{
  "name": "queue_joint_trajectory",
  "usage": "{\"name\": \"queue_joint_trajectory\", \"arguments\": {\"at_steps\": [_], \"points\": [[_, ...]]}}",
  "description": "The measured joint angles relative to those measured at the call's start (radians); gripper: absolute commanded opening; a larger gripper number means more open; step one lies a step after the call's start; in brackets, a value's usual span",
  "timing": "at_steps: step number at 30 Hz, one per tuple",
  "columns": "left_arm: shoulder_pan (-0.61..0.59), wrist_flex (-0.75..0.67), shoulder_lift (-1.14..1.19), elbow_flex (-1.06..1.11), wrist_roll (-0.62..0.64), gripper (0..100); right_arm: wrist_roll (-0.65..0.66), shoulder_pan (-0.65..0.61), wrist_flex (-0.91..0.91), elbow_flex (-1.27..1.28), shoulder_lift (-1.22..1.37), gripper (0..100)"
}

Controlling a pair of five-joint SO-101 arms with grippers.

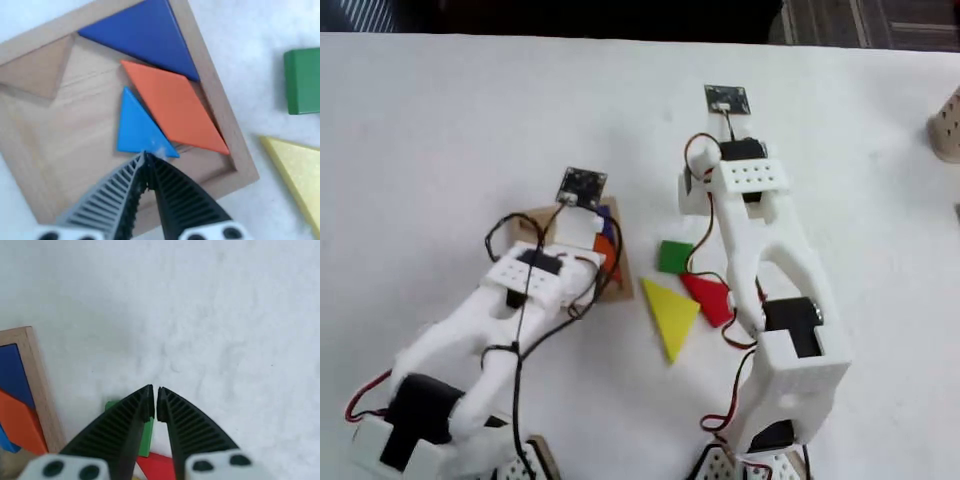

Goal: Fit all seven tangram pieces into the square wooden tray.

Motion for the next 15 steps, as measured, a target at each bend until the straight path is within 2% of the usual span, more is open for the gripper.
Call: {"name": "queue_joint_trajectory", "arguments": {"at_steps": [15], "points": [[-0.044, -0.077, 0.012, 0.0, 0.0, 2, 0.0, 0.0, 0.0, 0.0, 0.0, 1.8]]}}
